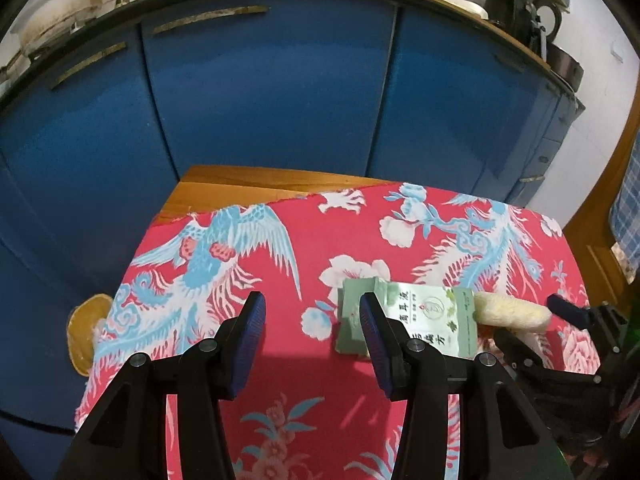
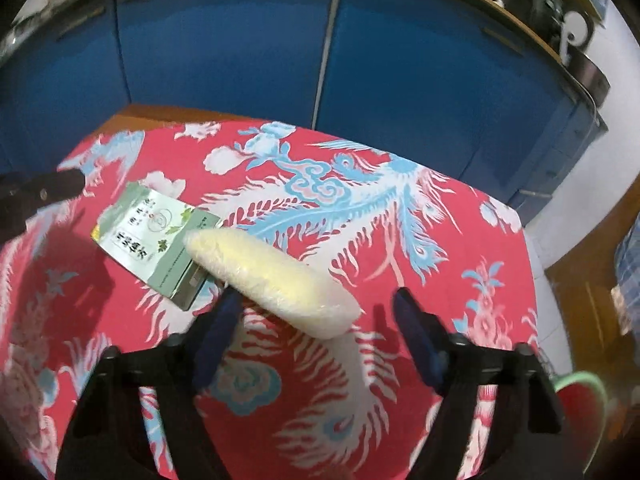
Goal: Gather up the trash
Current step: 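Close the right tool on the white mesh-wrapped roll and lift it, then grasp the green-and-white medicine box with the left tool while the right tool holds the roll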
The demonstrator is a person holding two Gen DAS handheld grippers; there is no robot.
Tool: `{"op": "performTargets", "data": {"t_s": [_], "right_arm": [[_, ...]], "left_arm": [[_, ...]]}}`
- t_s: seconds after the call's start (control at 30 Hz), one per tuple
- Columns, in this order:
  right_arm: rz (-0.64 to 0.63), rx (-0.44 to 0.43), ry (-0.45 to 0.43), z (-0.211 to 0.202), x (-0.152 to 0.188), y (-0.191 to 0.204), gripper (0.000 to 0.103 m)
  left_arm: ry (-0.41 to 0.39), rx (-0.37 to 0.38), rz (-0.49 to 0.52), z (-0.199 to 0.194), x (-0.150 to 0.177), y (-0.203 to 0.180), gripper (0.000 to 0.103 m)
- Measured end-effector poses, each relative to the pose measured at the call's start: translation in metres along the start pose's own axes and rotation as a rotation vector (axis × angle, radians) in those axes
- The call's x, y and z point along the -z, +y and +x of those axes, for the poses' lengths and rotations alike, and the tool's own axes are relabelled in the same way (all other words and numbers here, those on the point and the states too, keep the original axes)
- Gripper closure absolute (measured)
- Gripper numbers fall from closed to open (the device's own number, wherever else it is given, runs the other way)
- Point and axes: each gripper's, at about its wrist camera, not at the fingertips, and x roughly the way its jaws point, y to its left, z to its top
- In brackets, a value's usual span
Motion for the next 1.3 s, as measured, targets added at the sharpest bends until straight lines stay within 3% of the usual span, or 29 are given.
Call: {"op": "performTargets", "data": {"t_s": [0.03, 0.1, 0.13, 0.2, 0.3, 0.6, 0.77, 1.1, 1.3], "right_arm": [[-0.010, -0.007, 0.014, 0.004, -0.001, 0.002, 0.049], [-0.023, -0.020, 0.019, 0.008, -0.001, 0.004, 0.056], [-0.026, -0.016, 0.016, 0.007, 0.000, 0.003, 0.068], [-0.017, -0.025, 0.018, 0.007, 0.000, 0.000, 0.079], [0.029, -0.054, 0.005, 0.000, 0.003, -0.012, 0.084], [0.137, -0.100, -0.058, -0.041, 0.031, -0.047, 0.086], [0.188, -0.115, -0.084, -0.066, 0.057, -0.065, 0.086], [0.290, -0.125, -0.129, -0.098, 0.091, -0.093, 0.086], [0.336, -0.131, -0.130, -0.106, 0.107, -0.102, 0.086]], "left_arm": [[-0.002, 0.002, -0.001, 0.002, -0.002, 0.000, 0.053], [-0.009, 0.004, -0.001, 0.005, -0.006, -0.001, 0.053], [-0.012, 0.005, 0.001, 0.006, -0.007, -0.003, 0.053], [-0.018, 0.011, 0.005, 0.010, -0.013, -0.007, 0.053], [-0.011, 0.016, 0.009, 0.019, -0.020, -0.014, 0.053], [0.061, -0.006, 0.036, 0.063, -0.039, -0.033, 0.053], [0.128, -0.074, 0.006, 0.086, -0.040, -0.023, 0.053], [0.165, -0.076, 0.044, 0.070, -0.015, -0.018, 0.053], [0.180, -0.022, 0.072, 0.050, 0.011, -0.023, 0.053]]}}
